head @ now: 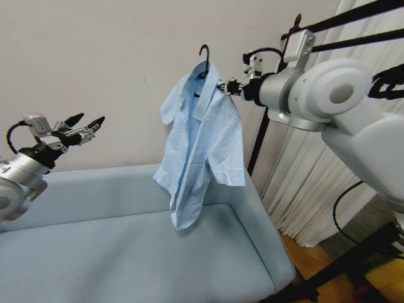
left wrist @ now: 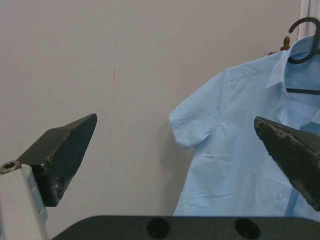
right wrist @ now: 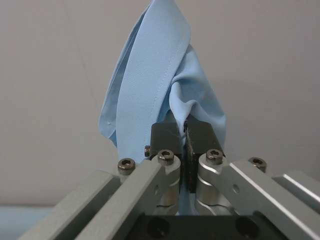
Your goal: Pick up the clothes from the sofa and hang them on the clothes hanger.
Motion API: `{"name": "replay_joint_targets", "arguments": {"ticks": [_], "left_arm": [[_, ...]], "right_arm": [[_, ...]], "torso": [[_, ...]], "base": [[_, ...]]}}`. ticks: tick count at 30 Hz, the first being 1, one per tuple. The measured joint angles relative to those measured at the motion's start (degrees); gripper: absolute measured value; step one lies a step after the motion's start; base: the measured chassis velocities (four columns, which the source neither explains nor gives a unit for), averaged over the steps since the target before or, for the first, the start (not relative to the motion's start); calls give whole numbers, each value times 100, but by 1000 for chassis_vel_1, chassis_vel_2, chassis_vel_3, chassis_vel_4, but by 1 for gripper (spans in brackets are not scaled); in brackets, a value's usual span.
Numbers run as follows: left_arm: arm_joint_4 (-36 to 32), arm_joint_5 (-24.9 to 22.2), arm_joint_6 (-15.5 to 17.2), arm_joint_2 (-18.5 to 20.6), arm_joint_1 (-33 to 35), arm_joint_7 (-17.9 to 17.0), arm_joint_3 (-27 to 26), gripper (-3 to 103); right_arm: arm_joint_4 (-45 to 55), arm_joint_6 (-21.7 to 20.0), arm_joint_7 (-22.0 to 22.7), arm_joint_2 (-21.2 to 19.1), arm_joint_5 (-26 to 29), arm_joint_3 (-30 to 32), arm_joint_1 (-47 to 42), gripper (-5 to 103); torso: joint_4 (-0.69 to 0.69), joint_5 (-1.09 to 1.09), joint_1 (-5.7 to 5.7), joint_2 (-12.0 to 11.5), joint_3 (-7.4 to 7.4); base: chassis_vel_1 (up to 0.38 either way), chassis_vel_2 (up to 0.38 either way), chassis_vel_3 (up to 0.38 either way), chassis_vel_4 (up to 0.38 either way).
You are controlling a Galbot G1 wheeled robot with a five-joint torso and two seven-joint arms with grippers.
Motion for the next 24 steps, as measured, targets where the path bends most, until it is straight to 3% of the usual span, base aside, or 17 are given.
{"name": "replay_joint_targets", "arguments": {"ticks": [3,9,17,24], "left_arm": [[-182,46,51,-21,19,-351,61,100],[-212,132,58,-95,28,-633,160,100],[-127,188,1,-297,0,-700,248,100],[67,288,-107,-425,-47,-517,274,100]], "right_arm": [[-280,115,520,126,-215,50,66,2],[-958,401,982,471,-276,23,355,2],[-1774,755,1286,656,-808,-530,826,2],[-2804,1144,1538,965,-1053,-1125,1396,2]], "torso": [[1,1,0,0,1],[1,1,1,0,1],[1,-1,1,0,1],[1,-1,1,0,1]], "base": [[0,0,0,0],[0,0,0,0],[0,0,0,0],[0,0,0,0]]}}
